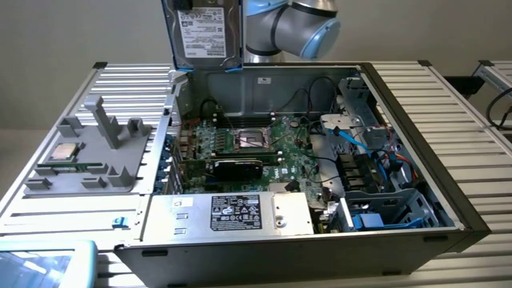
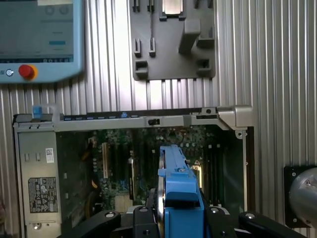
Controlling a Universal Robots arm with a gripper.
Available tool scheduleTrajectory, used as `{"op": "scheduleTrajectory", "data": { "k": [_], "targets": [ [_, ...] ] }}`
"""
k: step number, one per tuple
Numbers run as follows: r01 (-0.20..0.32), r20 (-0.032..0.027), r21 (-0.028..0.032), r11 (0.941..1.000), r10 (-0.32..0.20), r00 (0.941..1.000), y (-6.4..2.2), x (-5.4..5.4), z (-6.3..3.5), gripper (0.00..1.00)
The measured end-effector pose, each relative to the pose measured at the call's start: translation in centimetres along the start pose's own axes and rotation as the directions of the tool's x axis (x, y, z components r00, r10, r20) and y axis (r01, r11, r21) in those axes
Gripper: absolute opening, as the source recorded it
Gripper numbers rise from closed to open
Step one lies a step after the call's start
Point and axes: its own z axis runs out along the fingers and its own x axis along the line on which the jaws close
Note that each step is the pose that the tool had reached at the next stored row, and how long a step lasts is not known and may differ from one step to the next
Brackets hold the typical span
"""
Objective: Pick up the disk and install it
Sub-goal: 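Pick up the disk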
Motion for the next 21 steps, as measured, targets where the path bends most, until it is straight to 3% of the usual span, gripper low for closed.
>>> {"op": "scheduleTrajectory", "data": {
  "k": [21],
  "targets": [
    [0.000,0.0000,-0.0002,1.0000,0.000,1.0000,-6.50,4.7,0.24,0.37]
  ]
}}
